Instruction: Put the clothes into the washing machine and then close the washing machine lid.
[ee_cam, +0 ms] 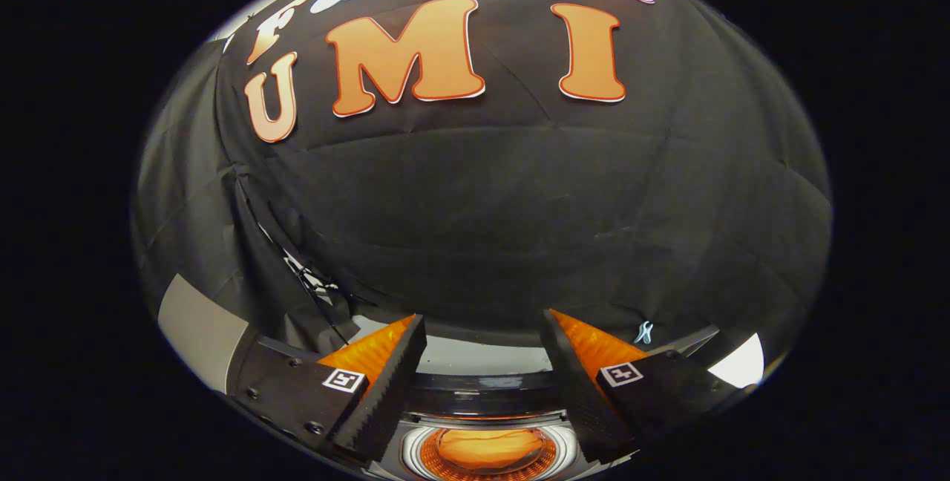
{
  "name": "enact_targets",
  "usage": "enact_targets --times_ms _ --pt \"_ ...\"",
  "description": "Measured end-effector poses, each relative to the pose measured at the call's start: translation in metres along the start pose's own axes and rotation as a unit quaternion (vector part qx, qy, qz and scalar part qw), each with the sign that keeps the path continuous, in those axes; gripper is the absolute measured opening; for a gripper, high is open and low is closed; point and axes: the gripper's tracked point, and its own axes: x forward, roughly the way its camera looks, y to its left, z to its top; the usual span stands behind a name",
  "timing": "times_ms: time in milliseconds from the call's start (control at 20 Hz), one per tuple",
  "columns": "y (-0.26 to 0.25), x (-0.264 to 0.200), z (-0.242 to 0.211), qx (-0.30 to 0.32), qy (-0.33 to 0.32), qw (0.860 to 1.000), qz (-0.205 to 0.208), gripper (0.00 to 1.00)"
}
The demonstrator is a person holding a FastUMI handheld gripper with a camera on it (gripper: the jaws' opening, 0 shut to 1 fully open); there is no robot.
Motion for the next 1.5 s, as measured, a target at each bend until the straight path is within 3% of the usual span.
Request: enact_targets --times_ms 550,1100,1500 --pt "-0.003 -0.001 -0.006 -0.009 -0.001 1.000 0.011 0.99" --pt "-0.005 -0.069 -0.049 -0.017 -0.016 0.999 0.024 0.99" --pt "-0.005 -0.117 -0.115 -0.007 0.019 1.000 0.024 0.99"
